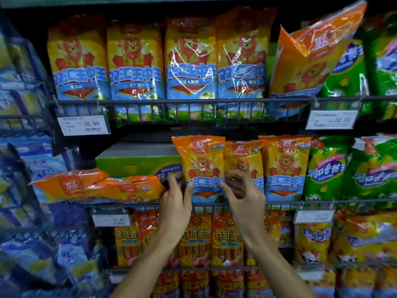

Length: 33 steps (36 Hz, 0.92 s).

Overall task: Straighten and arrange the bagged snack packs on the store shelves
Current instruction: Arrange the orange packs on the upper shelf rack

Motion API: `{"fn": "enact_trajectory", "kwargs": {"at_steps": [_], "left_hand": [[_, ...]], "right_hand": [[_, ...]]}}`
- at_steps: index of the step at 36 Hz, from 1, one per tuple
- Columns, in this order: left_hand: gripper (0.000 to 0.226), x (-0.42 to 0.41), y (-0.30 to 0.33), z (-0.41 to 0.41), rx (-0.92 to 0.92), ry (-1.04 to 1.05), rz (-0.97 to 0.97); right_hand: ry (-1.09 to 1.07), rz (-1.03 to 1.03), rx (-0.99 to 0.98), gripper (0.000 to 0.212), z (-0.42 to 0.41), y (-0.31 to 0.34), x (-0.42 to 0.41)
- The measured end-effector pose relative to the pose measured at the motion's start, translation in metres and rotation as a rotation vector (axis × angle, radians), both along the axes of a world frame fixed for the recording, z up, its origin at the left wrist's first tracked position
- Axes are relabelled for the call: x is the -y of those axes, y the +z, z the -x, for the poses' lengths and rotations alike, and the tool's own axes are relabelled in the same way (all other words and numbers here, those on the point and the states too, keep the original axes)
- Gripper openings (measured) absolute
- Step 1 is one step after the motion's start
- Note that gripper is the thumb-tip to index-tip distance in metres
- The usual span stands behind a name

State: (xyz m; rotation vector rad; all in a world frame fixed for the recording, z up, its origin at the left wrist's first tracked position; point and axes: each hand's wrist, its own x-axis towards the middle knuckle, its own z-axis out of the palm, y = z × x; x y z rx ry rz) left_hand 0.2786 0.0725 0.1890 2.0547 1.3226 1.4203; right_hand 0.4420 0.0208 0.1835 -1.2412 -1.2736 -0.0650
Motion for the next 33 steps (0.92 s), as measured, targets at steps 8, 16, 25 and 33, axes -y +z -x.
{"fn": "enact_trajectory", "kwargs": {"at_steps": [8,16,25,33], "left_hand": [[0.034,-0.001,-0.013,0.003,-0.062,-0.016,-0.088],[0.066,0.014,-0.014,0.001,-0.353,-0.1,-0.444],[0.067,0.003,-0.013,-0.016,-0.566,-0.117,-0.351],[0.069,0.0,-0.01,-0.014,-0.67,-0.113,-0.366]], "right_hand": [[-0.108,-0.138,0.292,0.049,0.004,-0.026,-0.009],[-0.234,-0.08,0.503,0.051,-0.003,-0.029,-0.013],[-0.237,0.114,0.578,0.067,-0.015,-0.023,-0.006],[-0.192,0.114,0.574,0.068,-0.019,-0.022,-0.005]]}}
